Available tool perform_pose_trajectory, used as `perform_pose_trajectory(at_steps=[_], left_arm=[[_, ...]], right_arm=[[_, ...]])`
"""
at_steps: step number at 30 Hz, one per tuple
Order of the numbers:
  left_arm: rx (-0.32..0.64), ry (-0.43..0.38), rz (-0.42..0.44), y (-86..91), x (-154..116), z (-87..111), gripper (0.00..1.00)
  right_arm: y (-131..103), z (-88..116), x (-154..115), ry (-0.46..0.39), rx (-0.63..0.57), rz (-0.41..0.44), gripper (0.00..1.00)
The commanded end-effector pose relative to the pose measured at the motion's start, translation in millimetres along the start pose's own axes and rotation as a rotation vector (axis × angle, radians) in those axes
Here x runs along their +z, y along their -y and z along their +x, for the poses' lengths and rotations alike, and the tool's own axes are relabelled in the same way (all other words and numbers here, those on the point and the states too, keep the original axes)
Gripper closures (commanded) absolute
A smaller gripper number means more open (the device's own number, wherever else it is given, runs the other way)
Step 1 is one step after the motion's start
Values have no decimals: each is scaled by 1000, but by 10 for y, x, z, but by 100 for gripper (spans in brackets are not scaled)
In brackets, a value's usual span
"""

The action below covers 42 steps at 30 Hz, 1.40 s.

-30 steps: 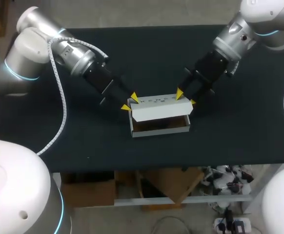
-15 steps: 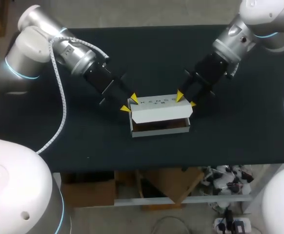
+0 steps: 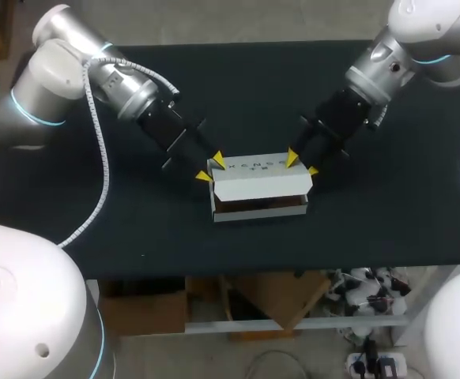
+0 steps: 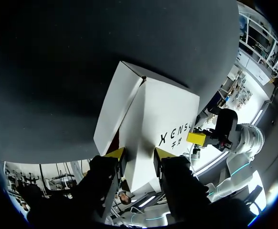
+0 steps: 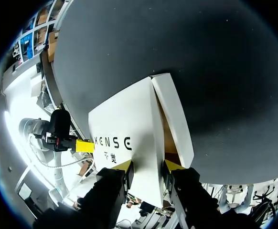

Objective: Assemble the packaging by folding the flat box into shape, placing the metal phone stand inside, and closing the box properly

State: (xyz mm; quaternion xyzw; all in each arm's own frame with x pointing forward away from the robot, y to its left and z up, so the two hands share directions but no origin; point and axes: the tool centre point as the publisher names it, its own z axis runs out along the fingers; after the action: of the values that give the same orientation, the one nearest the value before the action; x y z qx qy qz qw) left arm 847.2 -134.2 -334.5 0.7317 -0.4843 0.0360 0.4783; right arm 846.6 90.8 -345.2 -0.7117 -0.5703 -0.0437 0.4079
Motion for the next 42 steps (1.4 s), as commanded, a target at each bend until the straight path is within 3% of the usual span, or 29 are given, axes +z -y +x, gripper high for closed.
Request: perform_pose_trajectory(at_steps=[1,42], left_arm=[[3,3,1,7,11,14,61],[35,35,33,20,14,-49,60]], right_arm=[[-9,-9,20,0,0,1,59],[-58,-72,56,29,-2,4,55]])
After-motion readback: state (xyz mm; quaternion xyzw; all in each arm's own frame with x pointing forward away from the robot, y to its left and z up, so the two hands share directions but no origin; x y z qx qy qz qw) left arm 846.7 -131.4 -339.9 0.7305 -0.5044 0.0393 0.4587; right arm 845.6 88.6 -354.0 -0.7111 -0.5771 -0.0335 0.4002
